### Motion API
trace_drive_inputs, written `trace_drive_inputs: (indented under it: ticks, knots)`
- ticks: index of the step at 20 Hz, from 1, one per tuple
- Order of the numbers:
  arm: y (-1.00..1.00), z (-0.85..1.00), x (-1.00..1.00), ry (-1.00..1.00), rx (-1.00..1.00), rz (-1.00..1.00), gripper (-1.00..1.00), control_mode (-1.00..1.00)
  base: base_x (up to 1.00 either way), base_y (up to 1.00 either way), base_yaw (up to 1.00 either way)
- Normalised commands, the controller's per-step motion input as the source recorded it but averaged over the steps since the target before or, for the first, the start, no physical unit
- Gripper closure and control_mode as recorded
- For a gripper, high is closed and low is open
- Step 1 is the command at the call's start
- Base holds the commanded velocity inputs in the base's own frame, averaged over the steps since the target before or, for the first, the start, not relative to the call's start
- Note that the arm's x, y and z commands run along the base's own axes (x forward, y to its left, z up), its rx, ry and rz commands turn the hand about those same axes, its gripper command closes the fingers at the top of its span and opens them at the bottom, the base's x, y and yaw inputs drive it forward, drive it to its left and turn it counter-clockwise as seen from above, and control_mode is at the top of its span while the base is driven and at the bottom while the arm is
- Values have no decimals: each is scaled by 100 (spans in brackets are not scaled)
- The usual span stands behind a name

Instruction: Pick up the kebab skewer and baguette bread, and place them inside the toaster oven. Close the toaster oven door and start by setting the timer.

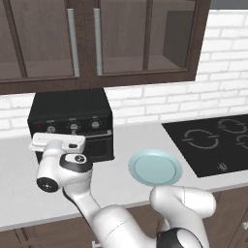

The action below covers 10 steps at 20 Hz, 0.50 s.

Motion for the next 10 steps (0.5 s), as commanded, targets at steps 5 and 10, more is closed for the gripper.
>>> trace_drive_inputs:
  ticks: [5, 10]
  knots:
    - [6, -4, 8, 0, 0, 0, -100, -100, 0, 0, 0]
    - [15, -13, 6, 0, 0, 0, -100, -100, 0, 0, 0]
